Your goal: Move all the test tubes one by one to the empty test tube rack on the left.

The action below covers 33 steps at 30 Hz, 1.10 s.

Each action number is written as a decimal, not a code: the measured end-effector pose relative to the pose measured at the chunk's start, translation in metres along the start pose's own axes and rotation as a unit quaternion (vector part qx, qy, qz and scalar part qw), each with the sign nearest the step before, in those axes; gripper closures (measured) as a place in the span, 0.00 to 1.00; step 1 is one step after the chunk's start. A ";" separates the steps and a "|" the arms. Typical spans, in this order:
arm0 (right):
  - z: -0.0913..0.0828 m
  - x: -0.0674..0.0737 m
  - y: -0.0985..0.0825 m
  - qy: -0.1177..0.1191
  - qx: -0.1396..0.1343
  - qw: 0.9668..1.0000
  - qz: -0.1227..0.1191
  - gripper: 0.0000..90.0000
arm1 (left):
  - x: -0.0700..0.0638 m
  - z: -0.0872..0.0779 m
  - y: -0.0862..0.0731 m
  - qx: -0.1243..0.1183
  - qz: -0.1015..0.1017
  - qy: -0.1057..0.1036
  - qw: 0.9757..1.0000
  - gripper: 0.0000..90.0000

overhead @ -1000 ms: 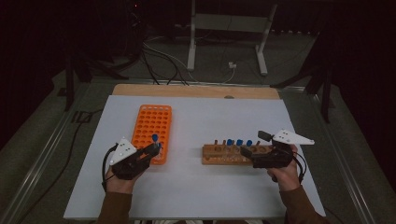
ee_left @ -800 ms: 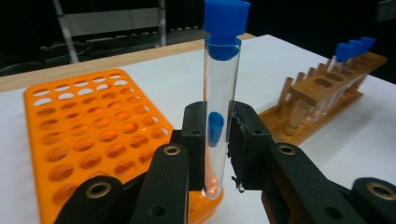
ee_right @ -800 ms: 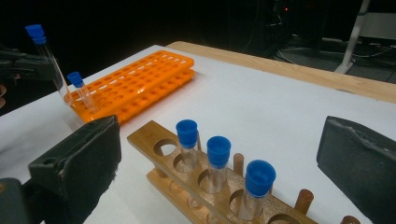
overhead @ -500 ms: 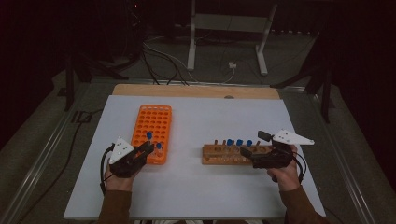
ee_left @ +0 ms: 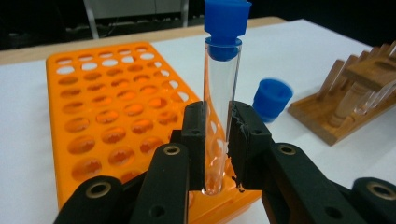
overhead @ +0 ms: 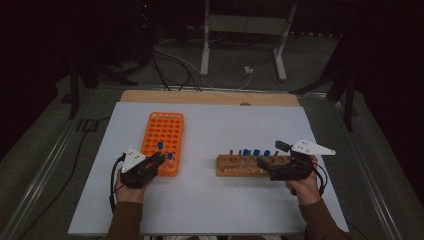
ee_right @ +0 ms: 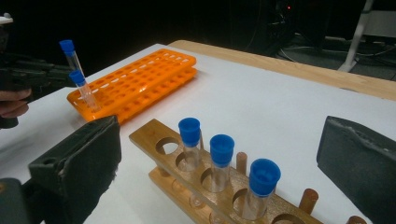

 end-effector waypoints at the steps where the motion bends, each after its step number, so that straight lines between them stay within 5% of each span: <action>1: 0.000 0.000 0.000 0.000 0.000 1.000 0.000 0.00 | 0.000 0.001 -0.001 0.004 0.002 0.001 1.000 0.87; 13: -0.002 0.000 -0.001 0.002 -0.001 1.000 0.003 0.00 | -0.004 0.006 -0.007 0.045 0.021 0.008 0.999 0.87; 33: -0.002 0.000 -0.002 0.006 0.001 1.000 0.000 0.00 | -0.009 0.009 -0.012 0.071 0.047 0.016 0.996 0.86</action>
Point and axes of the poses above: each handheld gripper's, and its own axes: z roughly forward along the jaws, y roughly out of its top, x roughly to its left, the point moved 1 cm from there along z, roughly forward along the jaws, and after that the axes turned 15 degrees about y, right-handed, at the moved point
